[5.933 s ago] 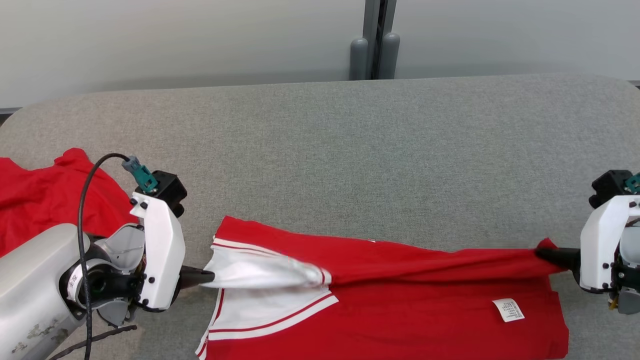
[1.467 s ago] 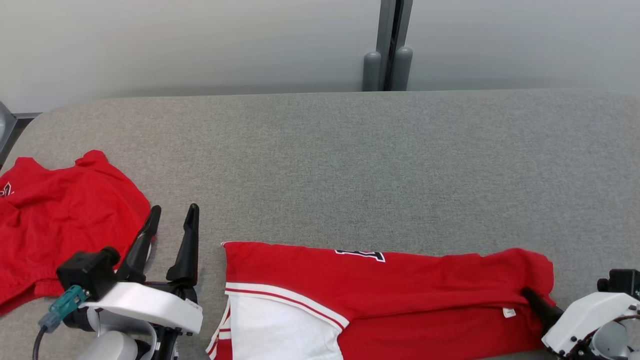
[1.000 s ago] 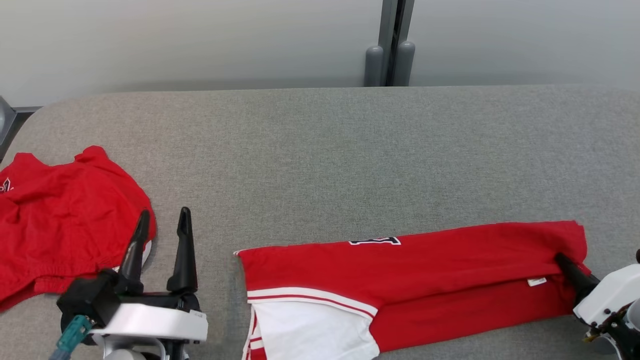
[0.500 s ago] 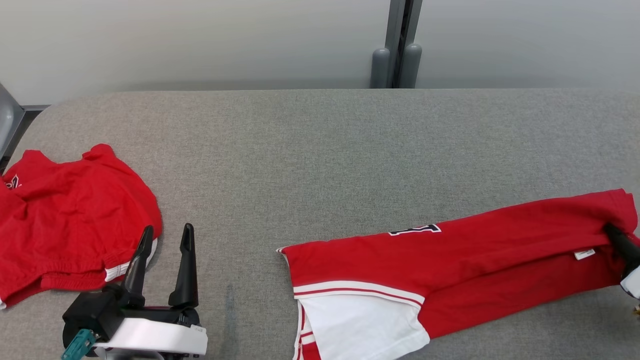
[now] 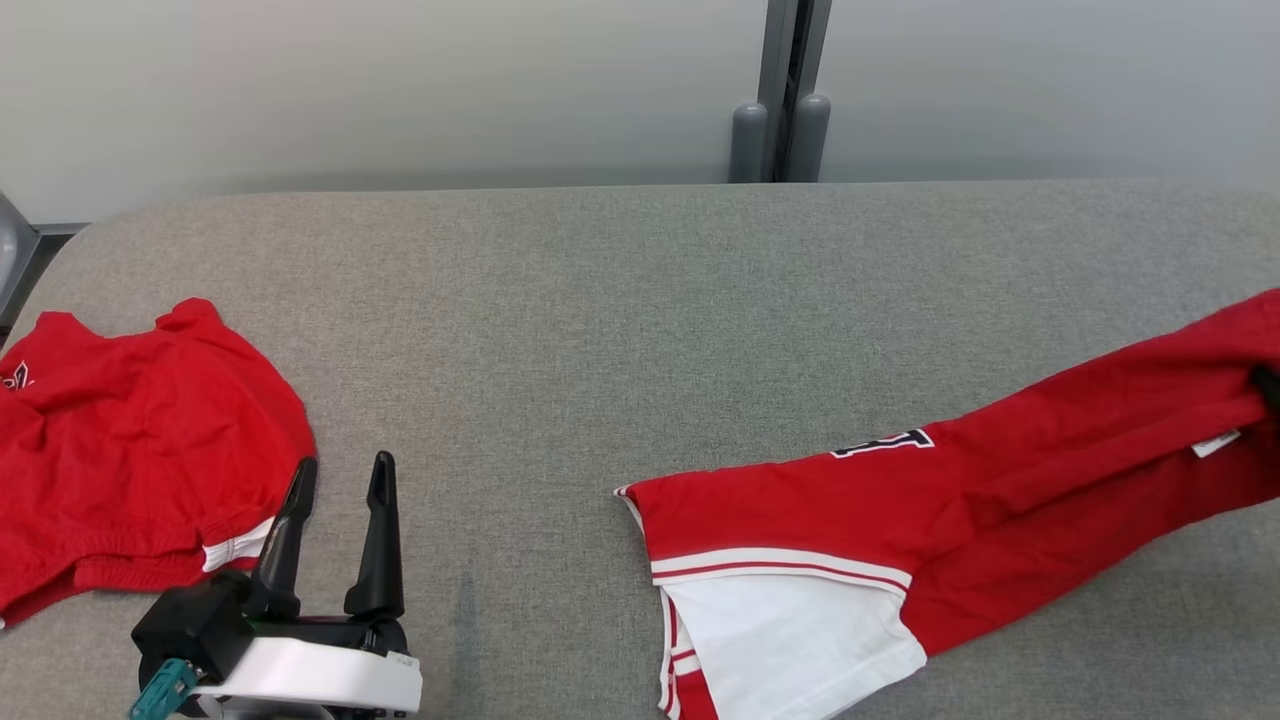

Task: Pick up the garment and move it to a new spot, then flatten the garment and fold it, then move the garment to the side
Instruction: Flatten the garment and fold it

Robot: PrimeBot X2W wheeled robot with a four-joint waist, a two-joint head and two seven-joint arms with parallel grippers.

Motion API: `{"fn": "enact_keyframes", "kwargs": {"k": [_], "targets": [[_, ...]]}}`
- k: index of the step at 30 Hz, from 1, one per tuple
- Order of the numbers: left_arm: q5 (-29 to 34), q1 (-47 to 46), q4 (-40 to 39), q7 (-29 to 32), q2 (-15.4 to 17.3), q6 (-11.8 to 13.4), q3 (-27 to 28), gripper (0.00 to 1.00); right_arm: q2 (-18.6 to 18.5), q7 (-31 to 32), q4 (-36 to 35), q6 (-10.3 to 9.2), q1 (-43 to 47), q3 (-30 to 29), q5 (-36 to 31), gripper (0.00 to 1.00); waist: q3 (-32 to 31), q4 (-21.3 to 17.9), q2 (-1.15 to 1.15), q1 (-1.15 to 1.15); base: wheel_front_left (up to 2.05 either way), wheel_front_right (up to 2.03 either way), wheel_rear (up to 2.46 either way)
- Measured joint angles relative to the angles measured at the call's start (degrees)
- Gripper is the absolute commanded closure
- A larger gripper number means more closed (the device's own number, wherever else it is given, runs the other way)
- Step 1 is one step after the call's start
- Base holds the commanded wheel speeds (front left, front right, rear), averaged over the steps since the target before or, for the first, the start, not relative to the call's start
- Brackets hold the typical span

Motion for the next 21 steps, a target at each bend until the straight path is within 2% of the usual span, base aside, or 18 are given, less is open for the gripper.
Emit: {"fn": "enact_keyframes", "kwargs": {"k": [8,11,13,17,21], "targets": [[-0.63,0.02,0.91,0.0,0.01,0.26,-0.51,0.0,3.02,7.7,-14.57,0.0,2.94,2.03,0.1,1.0,-1.02,-0.06,0.0,0.0,0.0,0.0,0.0],[-1.09,0.02,1.4,0.0,-0.01,0.29,-0.94,0.0,6.22,10.96,-20.83,0.0,5.13,4.59,0.36,1.0,-1.27,0.56,0.0,0.0,0.0,0.0,0.0],[-1.11,0.01,1.53,0.0,0.01,0.31,-0.94,0.0,7.35,11.81,-21.84,0.0,5.43,5.34,0.74,1.0,-1.29,0.77,0.0,0.0,0.0,0.0,0.0],[-1.58,-0.08,2.08,0.0,-0.03,0.31,-1.76,0.0,12.33,14.59,-23.93,0.01,6.47,9.39,3.13,1.0,-1.3,2.02,0.0,0.0,0.0,0.0,0.0],[-2.05,-0.25,2.64,0.0,-0.02,0.26,-2.87,0.0,15.01,15.16,-21.35,0.0,6.84,12.8,3.94,1.0,-1.46,3.83,0.0,0.0,0.0,0.0,0.0]]}}
